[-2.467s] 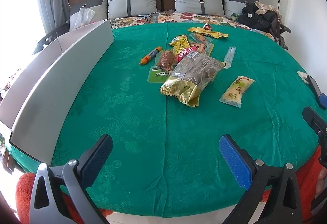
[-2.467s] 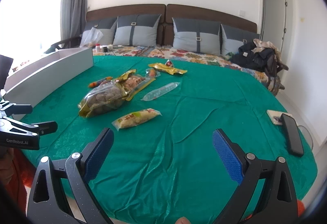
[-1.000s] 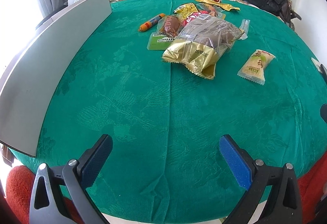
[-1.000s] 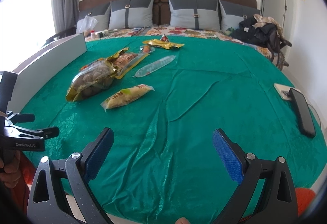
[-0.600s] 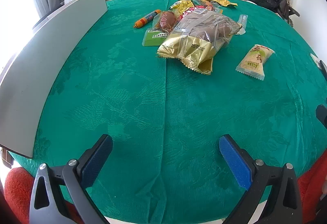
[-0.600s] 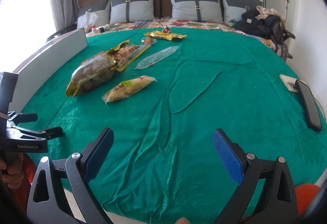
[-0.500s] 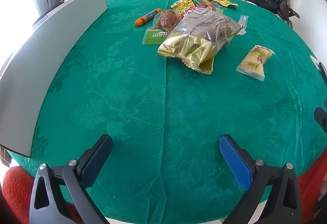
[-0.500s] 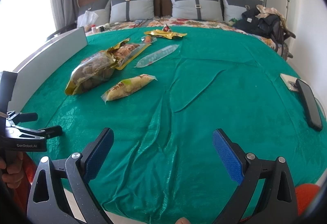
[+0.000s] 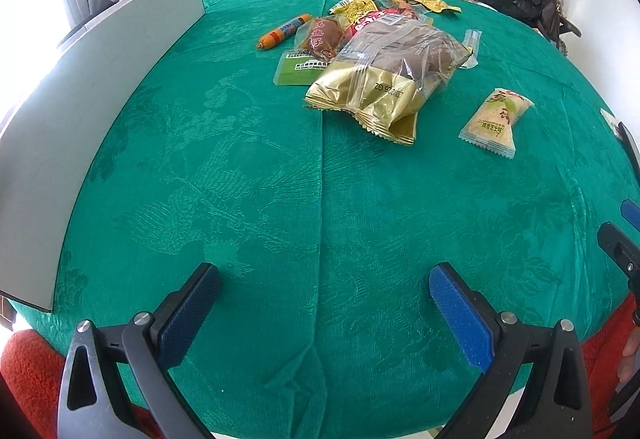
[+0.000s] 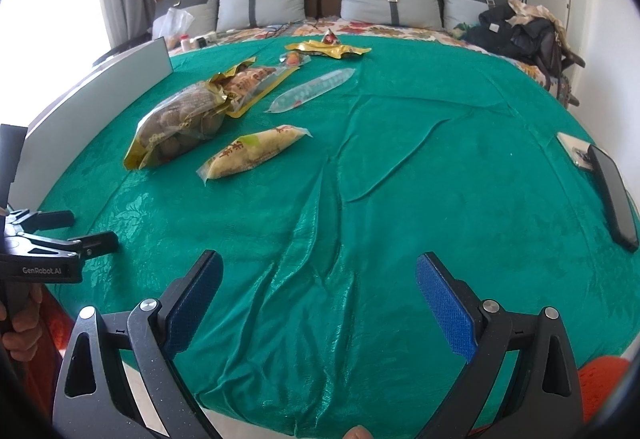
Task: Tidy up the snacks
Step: 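Move both tools toward the snack pile on the green cloth, then grasp the clear bag of brown round snacks with the left tool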
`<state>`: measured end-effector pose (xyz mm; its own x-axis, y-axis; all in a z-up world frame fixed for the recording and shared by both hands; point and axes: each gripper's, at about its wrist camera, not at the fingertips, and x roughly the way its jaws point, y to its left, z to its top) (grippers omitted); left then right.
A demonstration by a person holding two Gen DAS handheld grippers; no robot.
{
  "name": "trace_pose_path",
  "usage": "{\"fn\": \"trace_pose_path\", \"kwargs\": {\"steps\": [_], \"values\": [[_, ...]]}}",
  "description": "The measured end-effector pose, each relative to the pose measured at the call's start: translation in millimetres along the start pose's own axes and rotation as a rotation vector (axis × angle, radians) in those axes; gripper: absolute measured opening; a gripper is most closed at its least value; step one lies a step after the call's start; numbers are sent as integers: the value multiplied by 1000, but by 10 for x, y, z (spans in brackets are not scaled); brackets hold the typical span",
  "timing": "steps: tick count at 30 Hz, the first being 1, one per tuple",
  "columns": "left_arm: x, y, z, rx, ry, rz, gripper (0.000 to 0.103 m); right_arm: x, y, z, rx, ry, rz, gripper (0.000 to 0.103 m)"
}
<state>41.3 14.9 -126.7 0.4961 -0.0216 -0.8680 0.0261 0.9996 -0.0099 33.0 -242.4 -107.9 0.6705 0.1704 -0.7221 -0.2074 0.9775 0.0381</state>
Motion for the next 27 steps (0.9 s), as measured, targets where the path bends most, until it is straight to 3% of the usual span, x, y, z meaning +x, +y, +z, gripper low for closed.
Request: {"fn": "trace_pose_path", "kwargs": {"steps": [17,22,25,27], "values": [[-18,53,75,41,18,-51,103,9,23,-14,-10,18,2,99],[-165,23,489,67,-47,-145,103,34,15,-16,-3,27,7,99],[-118,-166,855,176,-30,-183,103,59,40,-34,-13,41,6,99],[-5,-281,1042,245,-17,-169,103,55,58,-41,-23,43,4,99]]}}
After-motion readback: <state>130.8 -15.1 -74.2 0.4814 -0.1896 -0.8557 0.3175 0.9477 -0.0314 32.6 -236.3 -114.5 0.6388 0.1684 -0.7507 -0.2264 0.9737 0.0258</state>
